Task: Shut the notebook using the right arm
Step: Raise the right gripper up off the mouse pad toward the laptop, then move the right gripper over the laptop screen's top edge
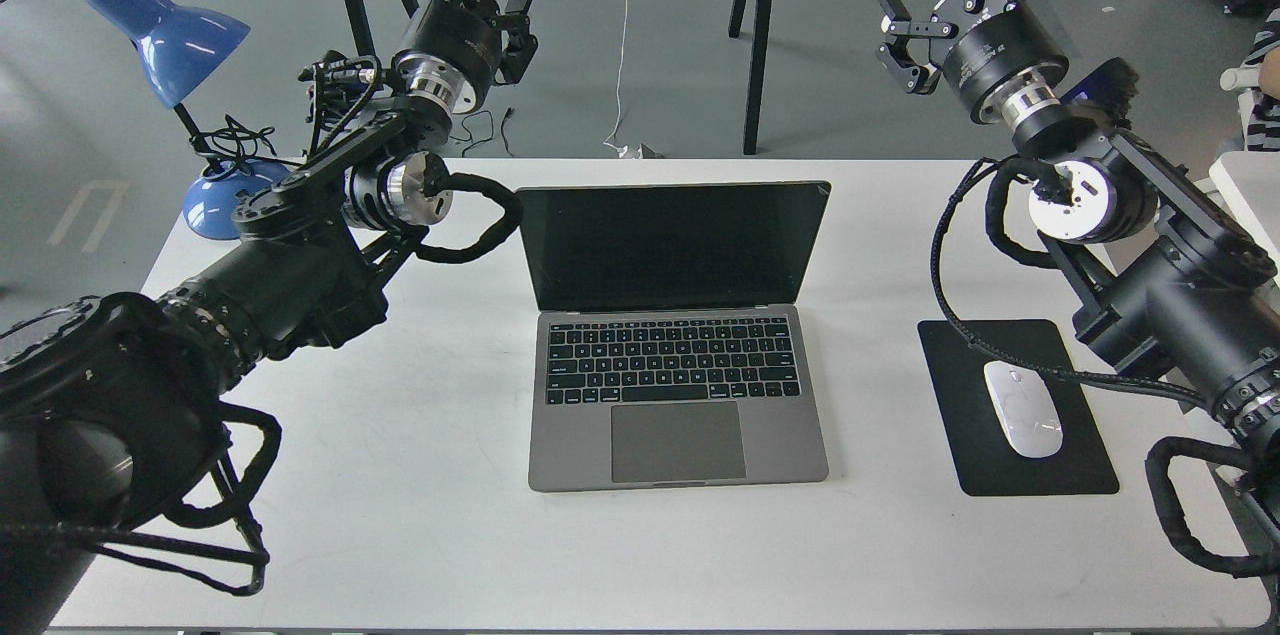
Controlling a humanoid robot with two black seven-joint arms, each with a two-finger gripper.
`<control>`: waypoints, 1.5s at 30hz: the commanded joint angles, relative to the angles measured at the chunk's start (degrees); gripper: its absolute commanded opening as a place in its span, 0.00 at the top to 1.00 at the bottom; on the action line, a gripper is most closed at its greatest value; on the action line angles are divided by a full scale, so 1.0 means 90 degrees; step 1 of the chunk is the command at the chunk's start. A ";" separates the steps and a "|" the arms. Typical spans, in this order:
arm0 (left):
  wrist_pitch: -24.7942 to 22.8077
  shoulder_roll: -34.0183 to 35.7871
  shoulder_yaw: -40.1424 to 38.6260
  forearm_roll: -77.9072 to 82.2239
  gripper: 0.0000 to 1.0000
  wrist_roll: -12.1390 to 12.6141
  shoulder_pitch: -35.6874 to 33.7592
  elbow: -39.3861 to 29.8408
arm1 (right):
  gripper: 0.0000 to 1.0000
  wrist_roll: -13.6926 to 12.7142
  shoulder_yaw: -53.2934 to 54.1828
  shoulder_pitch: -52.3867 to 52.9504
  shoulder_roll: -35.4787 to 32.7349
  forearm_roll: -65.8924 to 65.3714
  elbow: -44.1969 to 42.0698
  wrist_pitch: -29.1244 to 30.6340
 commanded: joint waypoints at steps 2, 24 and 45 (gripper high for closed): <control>0.0067 -0.0011 0.0006 0.0000 0.00 0.0000 0.0004 -0.0005 | 0.00 -0.0001 -0.0008 0.0007 0.0030 -0.0001 0.0008 0.0001; -0.0001 -0.0021 0.0015 0.0009 0.00 0.0000 0.0004 -0.0005 | 0.00 -0.0255 -0.4341 0.2135 0.0850 -0.0263 -0.0655 -0.1180; -0.0001 -0.0021 0.0015 0.0019 0.00 0.0000 0.0004 -0.0005 | 0.00 -0.0264 -0.5320 0.2165 0.1661 -0.1241 -0.2091 -0.1572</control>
